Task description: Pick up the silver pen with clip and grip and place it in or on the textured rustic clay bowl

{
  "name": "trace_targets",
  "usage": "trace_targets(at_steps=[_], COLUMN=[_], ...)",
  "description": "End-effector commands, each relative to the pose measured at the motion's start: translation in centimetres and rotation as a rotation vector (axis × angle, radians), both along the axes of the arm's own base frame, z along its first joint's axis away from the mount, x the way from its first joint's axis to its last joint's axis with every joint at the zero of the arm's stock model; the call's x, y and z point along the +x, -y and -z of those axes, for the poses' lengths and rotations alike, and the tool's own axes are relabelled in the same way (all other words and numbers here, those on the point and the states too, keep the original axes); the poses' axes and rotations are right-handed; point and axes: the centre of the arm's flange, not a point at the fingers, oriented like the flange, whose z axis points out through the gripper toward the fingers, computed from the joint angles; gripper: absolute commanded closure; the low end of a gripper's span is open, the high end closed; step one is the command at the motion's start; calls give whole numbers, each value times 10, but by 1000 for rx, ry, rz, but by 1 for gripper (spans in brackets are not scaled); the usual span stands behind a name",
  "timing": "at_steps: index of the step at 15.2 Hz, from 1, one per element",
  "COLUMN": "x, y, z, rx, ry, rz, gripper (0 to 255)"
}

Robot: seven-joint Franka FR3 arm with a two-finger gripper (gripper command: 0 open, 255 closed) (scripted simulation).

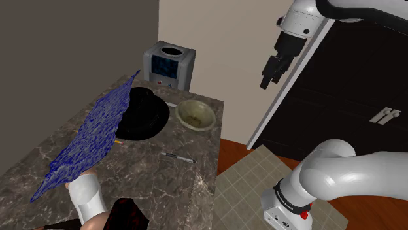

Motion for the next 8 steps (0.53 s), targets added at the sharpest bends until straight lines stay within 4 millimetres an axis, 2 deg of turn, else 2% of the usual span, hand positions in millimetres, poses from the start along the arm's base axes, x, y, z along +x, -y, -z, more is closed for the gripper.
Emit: trace_targets(at_steps=[1,8], x=[0,30], y=[0,-63], z=[0,60], rx=[0,13], ry=[0,5], rz=[0,-151], gripper=[0,0])
